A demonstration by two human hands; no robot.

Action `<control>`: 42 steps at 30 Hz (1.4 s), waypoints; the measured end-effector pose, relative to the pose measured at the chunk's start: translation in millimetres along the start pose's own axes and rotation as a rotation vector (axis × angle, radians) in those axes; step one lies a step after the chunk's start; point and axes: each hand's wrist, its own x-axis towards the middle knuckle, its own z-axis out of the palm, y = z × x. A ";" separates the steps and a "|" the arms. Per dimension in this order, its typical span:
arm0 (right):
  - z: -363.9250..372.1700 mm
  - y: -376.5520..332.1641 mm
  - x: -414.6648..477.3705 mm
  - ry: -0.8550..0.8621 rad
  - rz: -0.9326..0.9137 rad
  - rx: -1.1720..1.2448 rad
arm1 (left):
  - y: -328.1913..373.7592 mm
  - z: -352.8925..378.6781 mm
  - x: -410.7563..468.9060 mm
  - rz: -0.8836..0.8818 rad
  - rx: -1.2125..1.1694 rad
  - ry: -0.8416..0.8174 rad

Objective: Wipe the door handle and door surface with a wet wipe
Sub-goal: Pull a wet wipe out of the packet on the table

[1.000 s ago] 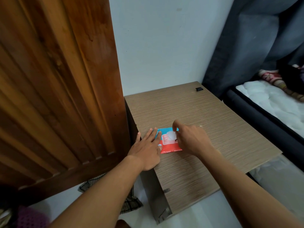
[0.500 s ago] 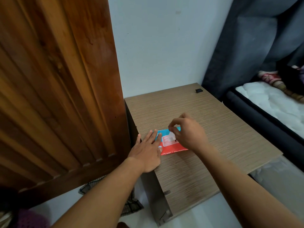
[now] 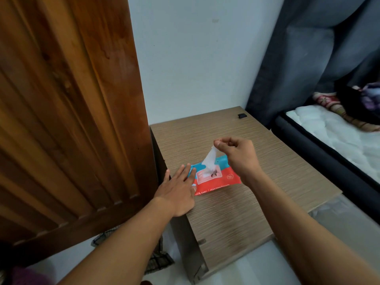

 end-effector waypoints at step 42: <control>32.0 41.9 -12.1 -0.215 -0.138 -1.052 | -5.3 3.3 -8.0 0.008 0.021 0.184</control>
